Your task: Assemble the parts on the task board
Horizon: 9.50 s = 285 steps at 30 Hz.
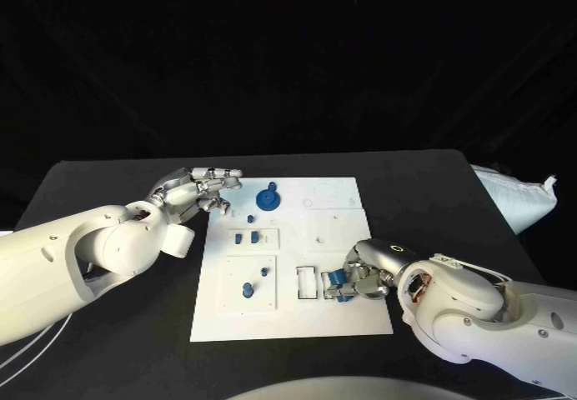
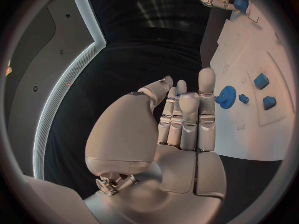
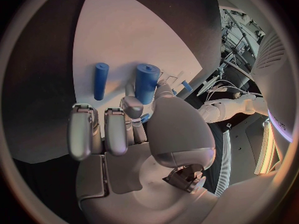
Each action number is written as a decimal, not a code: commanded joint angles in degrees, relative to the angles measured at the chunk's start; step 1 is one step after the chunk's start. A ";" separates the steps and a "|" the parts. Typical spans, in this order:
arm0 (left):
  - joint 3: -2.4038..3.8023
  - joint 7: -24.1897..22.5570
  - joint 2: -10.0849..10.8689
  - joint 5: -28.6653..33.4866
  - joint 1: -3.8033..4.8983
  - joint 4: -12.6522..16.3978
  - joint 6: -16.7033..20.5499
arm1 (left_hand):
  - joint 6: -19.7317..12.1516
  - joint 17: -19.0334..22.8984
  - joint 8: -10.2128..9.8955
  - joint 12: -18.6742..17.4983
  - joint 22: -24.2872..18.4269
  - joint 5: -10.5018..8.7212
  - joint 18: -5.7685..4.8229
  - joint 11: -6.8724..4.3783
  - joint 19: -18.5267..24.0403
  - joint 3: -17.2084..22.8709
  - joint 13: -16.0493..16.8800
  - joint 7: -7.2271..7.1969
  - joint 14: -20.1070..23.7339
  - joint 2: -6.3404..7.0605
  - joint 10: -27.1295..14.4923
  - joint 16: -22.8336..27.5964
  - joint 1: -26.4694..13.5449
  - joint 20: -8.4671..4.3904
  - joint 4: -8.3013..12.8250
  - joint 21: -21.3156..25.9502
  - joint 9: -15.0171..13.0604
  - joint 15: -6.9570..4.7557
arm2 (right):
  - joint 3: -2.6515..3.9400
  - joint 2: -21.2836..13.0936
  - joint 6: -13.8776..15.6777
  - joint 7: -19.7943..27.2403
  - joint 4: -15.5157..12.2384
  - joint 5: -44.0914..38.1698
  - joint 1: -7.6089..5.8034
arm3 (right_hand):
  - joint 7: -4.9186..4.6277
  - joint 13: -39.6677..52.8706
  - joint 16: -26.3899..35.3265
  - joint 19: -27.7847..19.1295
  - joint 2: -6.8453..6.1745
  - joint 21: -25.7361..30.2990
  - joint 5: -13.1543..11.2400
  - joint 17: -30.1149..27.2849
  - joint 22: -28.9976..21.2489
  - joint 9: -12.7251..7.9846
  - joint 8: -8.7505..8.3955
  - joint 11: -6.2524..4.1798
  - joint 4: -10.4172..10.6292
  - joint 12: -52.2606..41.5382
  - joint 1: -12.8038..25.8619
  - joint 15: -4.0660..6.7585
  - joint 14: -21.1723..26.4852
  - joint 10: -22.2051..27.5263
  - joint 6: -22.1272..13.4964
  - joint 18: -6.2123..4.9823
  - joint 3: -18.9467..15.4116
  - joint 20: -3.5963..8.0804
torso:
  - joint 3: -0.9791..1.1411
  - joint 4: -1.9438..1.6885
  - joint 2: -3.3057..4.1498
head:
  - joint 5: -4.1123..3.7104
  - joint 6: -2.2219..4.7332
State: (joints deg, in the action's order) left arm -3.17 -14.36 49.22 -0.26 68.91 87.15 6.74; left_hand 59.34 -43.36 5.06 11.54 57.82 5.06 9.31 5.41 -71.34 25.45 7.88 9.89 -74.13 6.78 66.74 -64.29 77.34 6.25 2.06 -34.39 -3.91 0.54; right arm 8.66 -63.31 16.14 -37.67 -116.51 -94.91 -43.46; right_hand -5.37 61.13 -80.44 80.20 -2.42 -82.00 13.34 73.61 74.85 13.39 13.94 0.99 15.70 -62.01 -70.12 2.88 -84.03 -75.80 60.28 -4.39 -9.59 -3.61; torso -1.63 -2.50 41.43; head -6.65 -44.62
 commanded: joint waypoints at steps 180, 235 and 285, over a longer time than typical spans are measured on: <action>-0.12 2.44 -0.61 -0.95 -0.03 0.07 -3.50 | -0.29 0.49 -0.03 0.75 -0.61 0.12 0.69 -0.01 0.64 -0.67 0.26 -0.08 0.85 -0.55 -1.10 0.38 0.01 0.16 0.04 1.30 0.01 0.15 | 0.26 4.64 1.47 -2.17 -2.27 5.20 -1.23 | 2.19 6.62 -0.33 0.97 5.53 -0.17 -6.34 3.23 2.16 7.60 2.47 -1.99 -0.66 2.06 -0.72 1.68 -3.58 -3.91 3.28 1.18 -4.36 1.58 | 0.03 0.05 0.20 | 1.78 -0.80; -0.17 1.62 0.13 -1.03 -0.03 0.35 -3.02 | -0.29 0.49 -0.03 0.75 -0.61 0.12 0.69 -0.01 0.64 -0.67 0.26 -0.08 0.85 -0.55 -1.10 0.38 0.01 0.16 0.04 1.30 0.01 0.15 | 1.24 -9.61 -1.20 1.54 -3.79 6.07 -3.49 | 1.17 4.06 0.65 0.49 6.70 0.33 -3.49 2.27 1.72 6.67 -1.13 -1.30 -5.25 6.97 -11.38 1.09 -3.31 -2.15 1.75 1.03 -2.19 1.00 | 0.20 1.33 -0.12 | 0.24 -0.43; -0.20 2.17 -0.06 -1.30 -0.06 0.04 -3.30 | -0.33 0.55 0.03 0.99 -0.69 0.15 0.72 -0.03 0.68 -0.74 0.36 -0.10 0.93 -0.69 -1.24 0.36 0.23 0.17 0.15 1.46 0.00 0.15 | 1.17 -2.88 -7.81 -1.87 0.30 -2.87 0.27 | 1.06 2.55 1.58 -0.05 5.03 1.05 -2.64 1.42 0.92 7.19 -2.72 -1.12 -1.49 9.35 -8.30 0.94 -3.16 -1.75 2.67 0.84 -3.51 0.84 | 0.03 1.21 -0.06 | 0.91 -0.88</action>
State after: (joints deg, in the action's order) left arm -3.39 -11.85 49.28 -1.35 68.86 87.12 4.32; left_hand 59.35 -42.81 5.06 12.32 57.20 5.06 9.31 5.41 -71.14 24.98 8.19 9.88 -73.53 6.56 65.93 -64.07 77.57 6.46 2.23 -33.28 -3.91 0.73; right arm 10.14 -66.45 9.87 -38.85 -116.84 -95.64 -43.66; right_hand -4.34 63.74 -79.12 80.41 2.70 -81.22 10.32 74.95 74.91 20.83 11.71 -0.24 14.21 -52.97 -77.73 3.89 -84.02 -77.45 62.82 -3.50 -13.47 -2.79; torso -1.59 -1.17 41.33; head -5.82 -45.48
